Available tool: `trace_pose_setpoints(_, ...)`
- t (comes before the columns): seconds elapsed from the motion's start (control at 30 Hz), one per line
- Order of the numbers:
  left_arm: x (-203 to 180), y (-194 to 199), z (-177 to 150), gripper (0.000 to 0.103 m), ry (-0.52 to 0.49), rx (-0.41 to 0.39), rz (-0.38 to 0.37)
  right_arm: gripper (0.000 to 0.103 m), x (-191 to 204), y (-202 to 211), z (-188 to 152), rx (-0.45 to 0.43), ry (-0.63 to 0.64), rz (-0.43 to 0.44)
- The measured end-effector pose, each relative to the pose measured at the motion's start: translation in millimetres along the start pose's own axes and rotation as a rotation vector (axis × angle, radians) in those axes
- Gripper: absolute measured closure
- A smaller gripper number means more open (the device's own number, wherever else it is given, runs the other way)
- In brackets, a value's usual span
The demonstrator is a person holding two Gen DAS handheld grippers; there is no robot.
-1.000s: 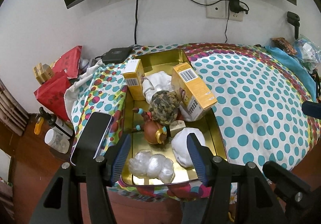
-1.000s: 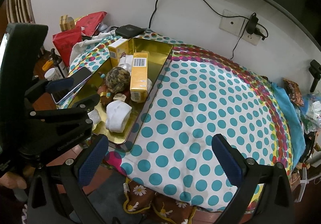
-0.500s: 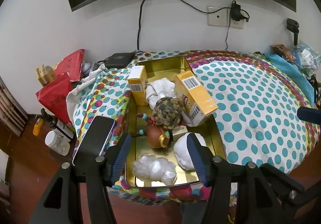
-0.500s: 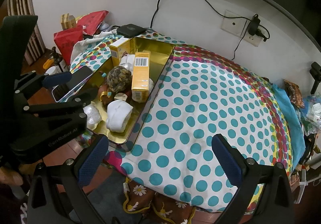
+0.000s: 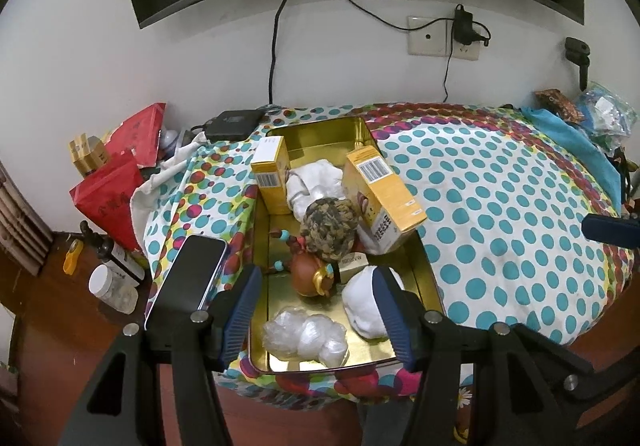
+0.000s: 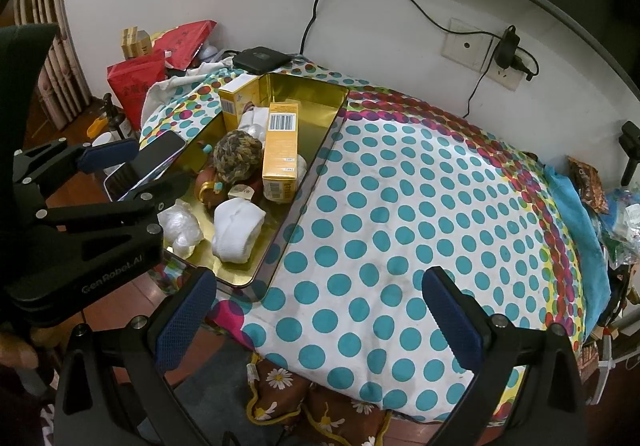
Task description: Organize objects
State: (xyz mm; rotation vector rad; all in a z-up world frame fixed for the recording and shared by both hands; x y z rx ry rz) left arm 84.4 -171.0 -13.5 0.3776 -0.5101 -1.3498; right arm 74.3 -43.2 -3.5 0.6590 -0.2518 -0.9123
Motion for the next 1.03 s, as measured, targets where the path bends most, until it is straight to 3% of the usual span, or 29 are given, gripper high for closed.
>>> trace_pose_setpoints(0.63, -1.9, 28.7, 13.8, 0.044, -0.062, -0.047, 0.01, 0.001, 0.2, -1.6, -3.5, 0.007, 0.0, 0.015)
trace_pose_setpoints(1.03, -4.9, 29.7, 14.1, 0.044, -0.077, -0.029, 0.037, 0.001, -4.9, -9.9, -5.9, 0.021, 0.007, 0.007)
Point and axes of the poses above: each gripper's, at about its wrist camera, not at the fingertips, and y roughly against the way its jaws point, x to its left, z to its top, the point moved 4 cm from there along -y, roughly the way its jaws point, and after that the axes turned 15 degrees about -x, right-handed, at the moved point
